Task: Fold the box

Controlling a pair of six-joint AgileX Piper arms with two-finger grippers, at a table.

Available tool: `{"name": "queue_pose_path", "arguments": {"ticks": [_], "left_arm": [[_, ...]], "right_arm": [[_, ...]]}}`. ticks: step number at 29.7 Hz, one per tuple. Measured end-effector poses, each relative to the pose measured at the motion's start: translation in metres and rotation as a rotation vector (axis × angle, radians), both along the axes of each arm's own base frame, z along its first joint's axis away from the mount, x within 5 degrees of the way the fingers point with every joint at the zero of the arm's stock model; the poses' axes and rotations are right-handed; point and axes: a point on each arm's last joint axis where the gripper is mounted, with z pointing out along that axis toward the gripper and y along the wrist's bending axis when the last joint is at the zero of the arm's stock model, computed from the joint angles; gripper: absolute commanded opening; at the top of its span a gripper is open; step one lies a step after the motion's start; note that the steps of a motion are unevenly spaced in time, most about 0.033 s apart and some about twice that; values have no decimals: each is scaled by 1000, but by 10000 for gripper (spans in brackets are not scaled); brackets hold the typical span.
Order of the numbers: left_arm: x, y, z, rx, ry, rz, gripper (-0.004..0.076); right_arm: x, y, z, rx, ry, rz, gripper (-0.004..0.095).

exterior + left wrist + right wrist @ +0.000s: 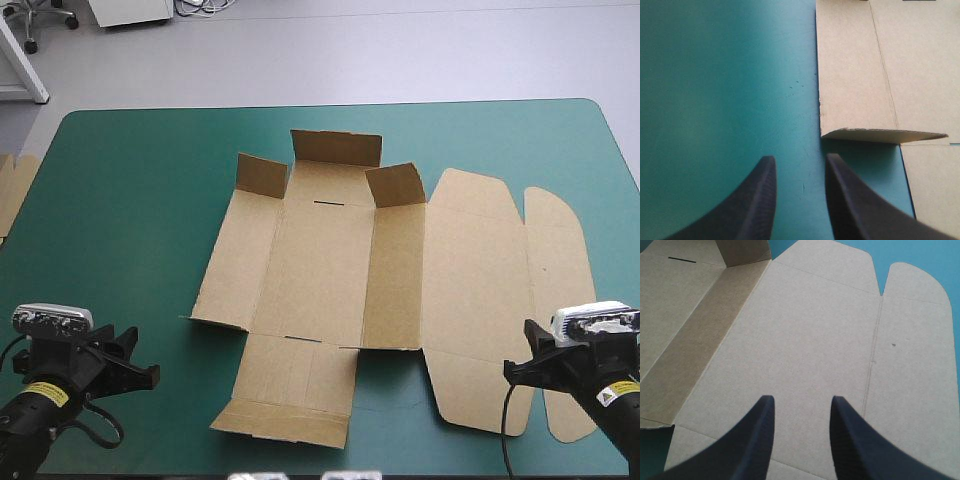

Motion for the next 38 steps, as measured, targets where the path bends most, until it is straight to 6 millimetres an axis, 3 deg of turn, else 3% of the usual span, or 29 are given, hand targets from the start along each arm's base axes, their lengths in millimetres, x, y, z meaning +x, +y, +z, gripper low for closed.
{"name": "queue_pose_path", "arguments": {"ticks": [18,24,31,38], "left_arm": [[2,0,-1,-29,25,21,240],[20,-2,3,-29,111,27,244],[53,-5,19,-24,169,28,302],[82,-12,27,-59,228,-7,312]], "right_arm": [[0,0,0,19,3,-11,357],[0,0,1,28,1,-16,412],[1,0,1,29,8,-17,471],[22,0,0,36,92,-17,470]]}}
